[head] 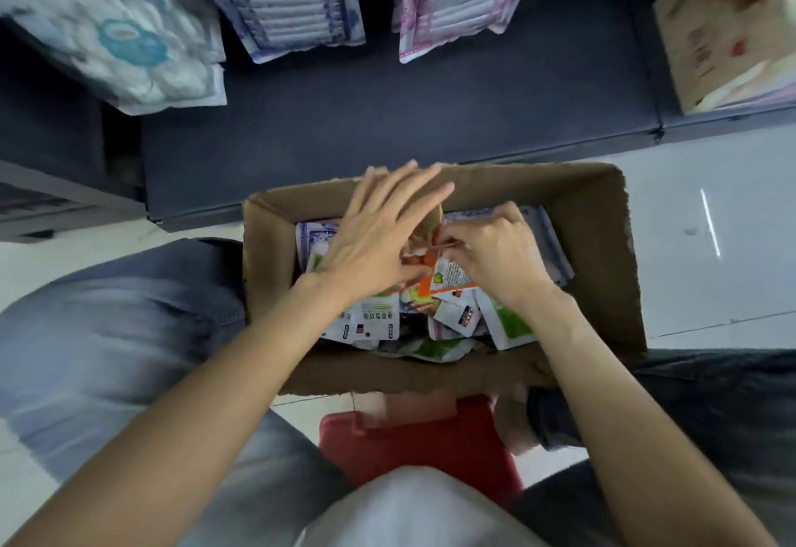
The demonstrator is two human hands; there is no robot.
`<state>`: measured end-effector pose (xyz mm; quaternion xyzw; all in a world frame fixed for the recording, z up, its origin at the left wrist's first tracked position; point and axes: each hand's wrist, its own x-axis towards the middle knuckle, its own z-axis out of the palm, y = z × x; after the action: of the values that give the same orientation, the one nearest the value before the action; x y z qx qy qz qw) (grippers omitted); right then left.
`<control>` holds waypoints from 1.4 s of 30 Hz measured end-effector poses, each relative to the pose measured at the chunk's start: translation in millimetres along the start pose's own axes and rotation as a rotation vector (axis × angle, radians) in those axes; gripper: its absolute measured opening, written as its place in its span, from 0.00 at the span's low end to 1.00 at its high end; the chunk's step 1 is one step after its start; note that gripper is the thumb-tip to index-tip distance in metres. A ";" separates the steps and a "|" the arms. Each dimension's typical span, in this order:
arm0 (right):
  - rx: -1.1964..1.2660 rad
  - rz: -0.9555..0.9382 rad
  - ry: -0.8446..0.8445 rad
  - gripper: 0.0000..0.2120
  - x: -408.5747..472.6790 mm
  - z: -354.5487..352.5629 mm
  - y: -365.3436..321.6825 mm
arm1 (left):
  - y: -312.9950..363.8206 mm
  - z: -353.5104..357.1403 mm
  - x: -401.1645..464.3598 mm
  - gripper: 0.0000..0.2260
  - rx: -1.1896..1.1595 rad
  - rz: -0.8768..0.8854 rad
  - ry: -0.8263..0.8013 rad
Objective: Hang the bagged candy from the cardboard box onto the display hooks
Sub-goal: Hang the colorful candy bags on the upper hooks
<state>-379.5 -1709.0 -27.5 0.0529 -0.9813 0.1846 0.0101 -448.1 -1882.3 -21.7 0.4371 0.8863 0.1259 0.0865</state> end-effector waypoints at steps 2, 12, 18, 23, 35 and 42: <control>-0.068 -0.151 0.008 0.08 -2.1 -23.1 -10.7 | 8.5 -14.1 -7.9 0.41 0.036 0.031 0.010; 0.035 -0.172 0.007 0.20 4.8 -107.6 -38.7 | 32.7 -69.7 -18.5 0.15 -0.556 -0.323 0.027; -0.145 0.018 0.406 0.35 8.9 -129.1 -33.3 | 48.6 -84.1 -23.9 0.12 -1.014 -0.487 0.165; -0.204 -0.341 0.253 0.33 -6.8 -145.1 -33.5 | 53.2 -109.2 -24.2 0.10 -1.235 -0.624 0.300; 0.199 0.004 0.535 0.11 8.8 -207.3 -45.6 | 25.6 -158.4 -51.4 0.15 -1.046 -0.616 0.365; 0.965 0.258 0.365 0.14 12.4 -205.1 -79.9 | 35.7 -189.5 -49.8 0.14 -0.972 -0.630 0.631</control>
<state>-383.2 -1709.7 193.0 -0.1026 -0.7655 0.6213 0.1326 -441.1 -1929.0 171.8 0.0102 0.7970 0.6024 0.0426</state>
